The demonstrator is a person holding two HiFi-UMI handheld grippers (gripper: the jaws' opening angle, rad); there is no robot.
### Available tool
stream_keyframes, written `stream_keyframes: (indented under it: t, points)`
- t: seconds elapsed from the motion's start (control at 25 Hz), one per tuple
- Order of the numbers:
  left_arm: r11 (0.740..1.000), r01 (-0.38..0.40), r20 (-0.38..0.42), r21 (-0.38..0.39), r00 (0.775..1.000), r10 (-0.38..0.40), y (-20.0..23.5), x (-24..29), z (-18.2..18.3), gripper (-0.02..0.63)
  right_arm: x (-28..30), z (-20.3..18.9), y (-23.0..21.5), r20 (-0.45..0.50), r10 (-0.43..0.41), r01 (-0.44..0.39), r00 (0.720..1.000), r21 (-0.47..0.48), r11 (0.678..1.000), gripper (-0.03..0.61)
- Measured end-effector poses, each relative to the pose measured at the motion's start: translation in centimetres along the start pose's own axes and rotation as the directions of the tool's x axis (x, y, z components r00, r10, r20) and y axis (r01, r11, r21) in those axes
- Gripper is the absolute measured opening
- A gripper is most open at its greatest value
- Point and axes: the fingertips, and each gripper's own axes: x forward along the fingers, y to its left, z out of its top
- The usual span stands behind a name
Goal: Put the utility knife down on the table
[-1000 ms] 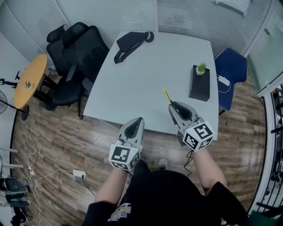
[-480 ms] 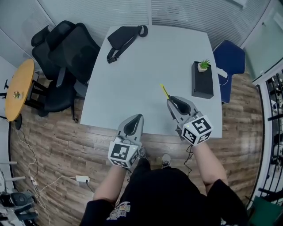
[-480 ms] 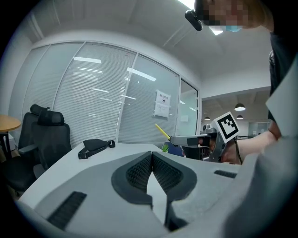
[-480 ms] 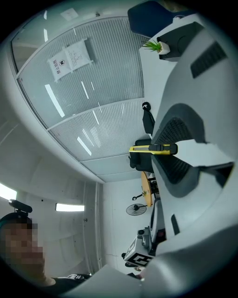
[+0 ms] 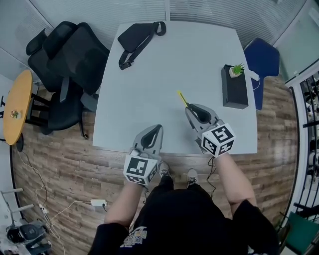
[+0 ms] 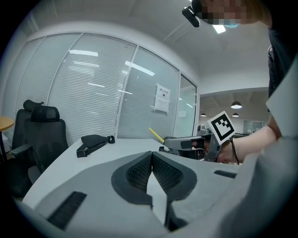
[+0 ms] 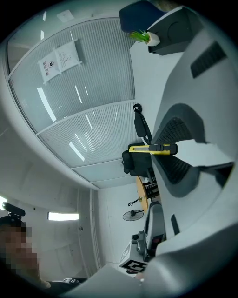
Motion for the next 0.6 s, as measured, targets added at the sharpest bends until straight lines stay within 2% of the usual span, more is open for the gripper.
stream_keyframes:
  t: [0.36, 0.6]
  points:
    - [0.999, 0.028, -0.05, -0.016, 0.998, -0.029, 3.1, 1.2, -2.3, 0.005, 4.7, -5.8, -1.5, -0.128, -0.051, 0.055, 0.991, 0.027, 0.998, 0.069]
    - [0.998, 0.045, -0.085, -0.033, 0.995, -0.047, 4.1, 2.0, -4.0, 0.005, 6.7, -10.6, -3.1, -0.24, -0.082, 0.093, 0.967, 0.033, 0.995, 0.069]
